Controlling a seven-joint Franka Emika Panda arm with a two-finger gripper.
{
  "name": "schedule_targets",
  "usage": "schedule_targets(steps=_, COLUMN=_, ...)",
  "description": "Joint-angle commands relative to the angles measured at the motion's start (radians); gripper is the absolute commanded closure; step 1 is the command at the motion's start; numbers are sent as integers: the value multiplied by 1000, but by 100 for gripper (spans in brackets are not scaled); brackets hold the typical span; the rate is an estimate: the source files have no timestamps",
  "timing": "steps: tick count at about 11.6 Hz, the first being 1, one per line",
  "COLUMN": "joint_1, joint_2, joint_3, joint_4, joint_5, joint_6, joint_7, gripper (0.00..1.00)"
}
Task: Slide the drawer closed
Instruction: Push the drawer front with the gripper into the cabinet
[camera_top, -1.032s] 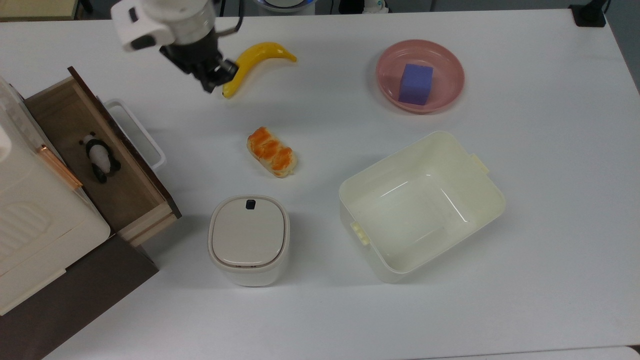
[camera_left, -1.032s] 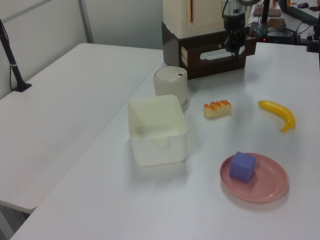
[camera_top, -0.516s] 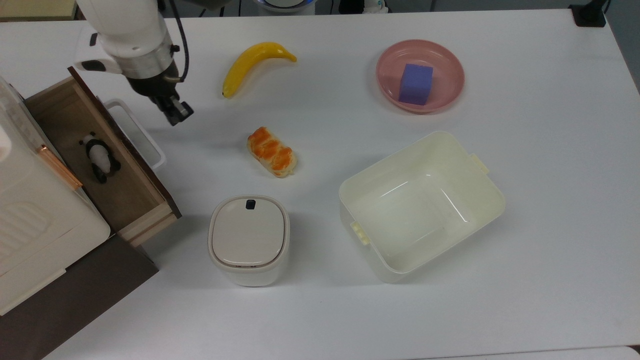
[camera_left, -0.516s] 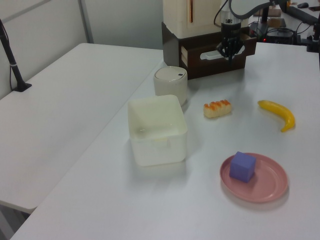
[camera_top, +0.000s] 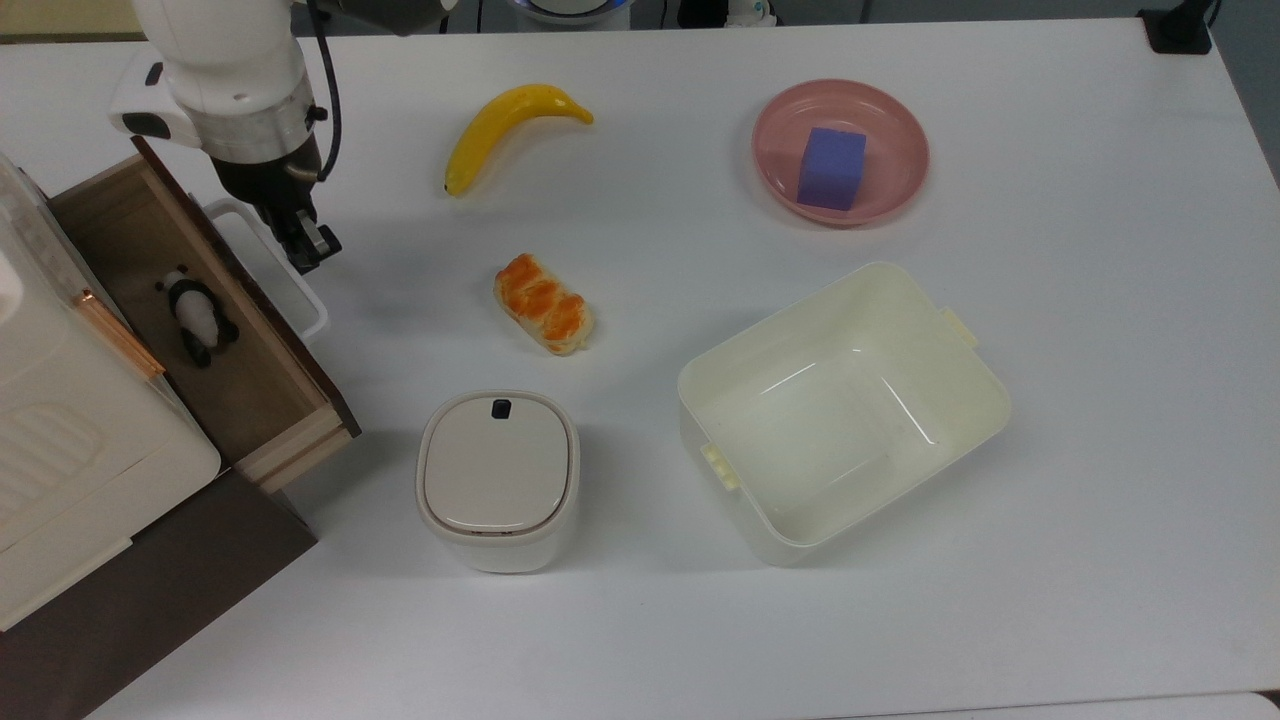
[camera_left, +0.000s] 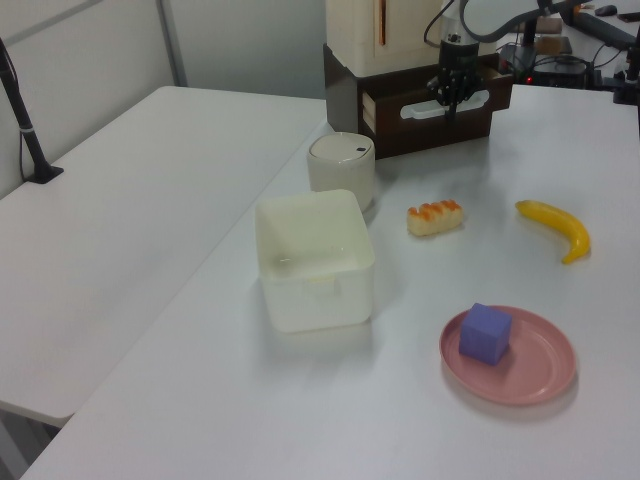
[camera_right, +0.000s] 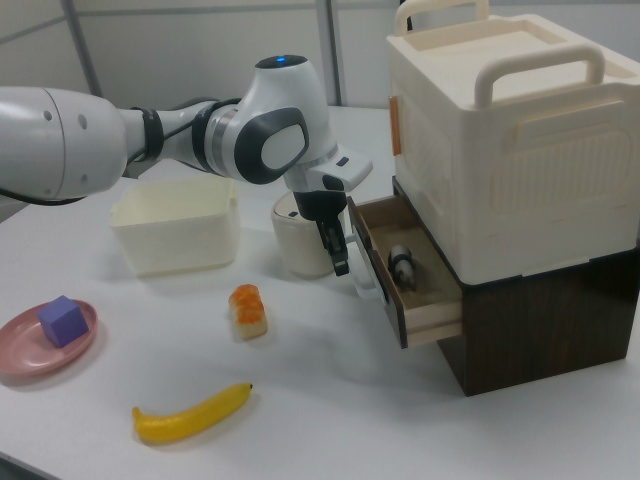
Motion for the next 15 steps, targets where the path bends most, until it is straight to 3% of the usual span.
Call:
schedule_targets(steps=1, joint_1=-6, joint_2=26, joint_3=-2, joint_4=-4, joint_5=-73, joint_6=73, joint_7=33, gripper=100)
schedule_targets(steps=7, joint_1=-52, joint_2=63, joint_3=-4, joint_4=13, joint_5=-148, joint_6=234, joint_7=30, gripper=100)
schedule_targets(steps=15, joint_1=-58, joint_2=97, joint_3=-7, joint_4=19, joint_5=-222, joint_6=314, joint_7=34, gripper=100)
